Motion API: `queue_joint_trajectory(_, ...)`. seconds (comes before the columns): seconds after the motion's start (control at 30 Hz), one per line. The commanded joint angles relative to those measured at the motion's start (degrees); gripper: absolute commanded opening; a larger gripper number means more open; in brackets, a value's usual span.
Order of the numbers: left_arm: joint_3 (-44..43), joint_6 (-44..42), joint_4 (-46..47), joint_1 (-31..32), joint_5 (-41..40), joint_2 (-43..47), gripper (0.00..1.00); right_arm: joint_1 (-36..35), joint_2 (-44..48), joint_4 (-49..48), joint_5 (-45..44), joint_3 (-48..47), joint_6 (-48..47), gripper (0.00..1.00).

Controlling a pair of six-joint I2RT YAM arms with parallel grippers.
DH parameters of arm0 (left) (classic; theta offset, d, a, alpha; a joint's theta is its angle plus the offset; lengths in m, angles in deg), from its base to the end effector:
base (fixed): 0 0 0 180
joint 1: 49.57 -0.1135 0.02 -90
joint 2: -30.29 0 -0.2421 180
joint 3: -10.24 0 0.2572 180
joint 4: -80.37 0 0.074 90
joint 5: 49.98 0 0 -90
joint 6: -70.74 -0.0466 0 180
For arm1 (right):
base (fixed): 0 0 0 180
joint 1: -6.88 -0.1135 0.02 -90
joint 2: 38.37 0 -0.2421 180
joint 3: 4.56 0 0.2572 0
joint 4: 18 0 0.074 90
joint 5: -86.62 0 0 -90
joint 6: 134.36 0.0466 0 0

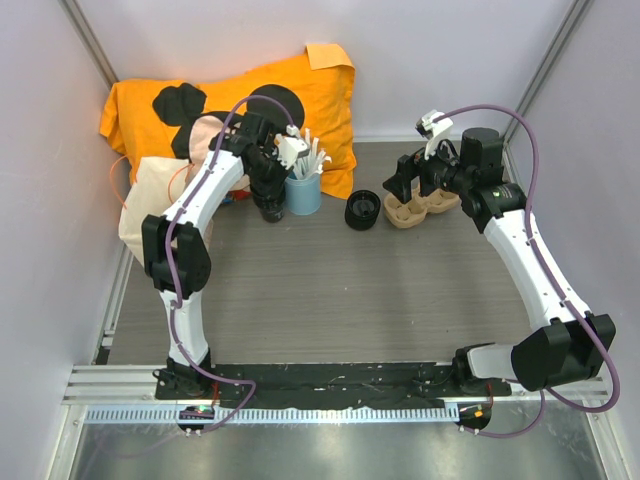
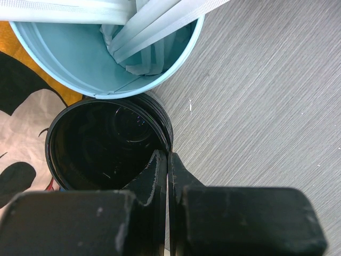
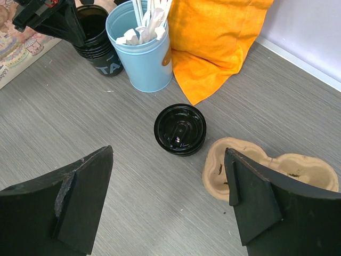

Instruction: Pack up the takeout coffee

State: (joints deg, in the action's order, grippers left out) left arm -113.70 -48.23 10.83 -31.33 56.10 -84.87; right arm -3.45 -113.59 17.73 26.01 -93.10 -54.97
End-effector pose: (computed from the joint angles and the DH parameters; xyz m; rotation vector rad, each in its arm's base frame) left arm 0.4092 -0.1485 0.2682 1.1260 2.3380 -0.3015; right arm 0.3053 0.0789 0.3632 -0.6775 1.8192 0.4983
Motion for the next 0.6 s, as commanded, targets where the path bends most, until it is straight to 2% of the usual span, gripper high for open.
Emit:
queue_joint_trajectory(0.0, -2.22, 0.32, 0.07, -0.40, -0.96, 1.69, 0.02, 0.04, 2.36, -2.99, 1.02, -0.10, 0.24, 0.90)
queue_joint_trajectory(0.57, -1.96, 0.49, -0.81, -0.31, -0.43, 0.37, 0.05, 0.04, 2.27, -3.08, 0.85, -0.01, 0.15, 0.90)
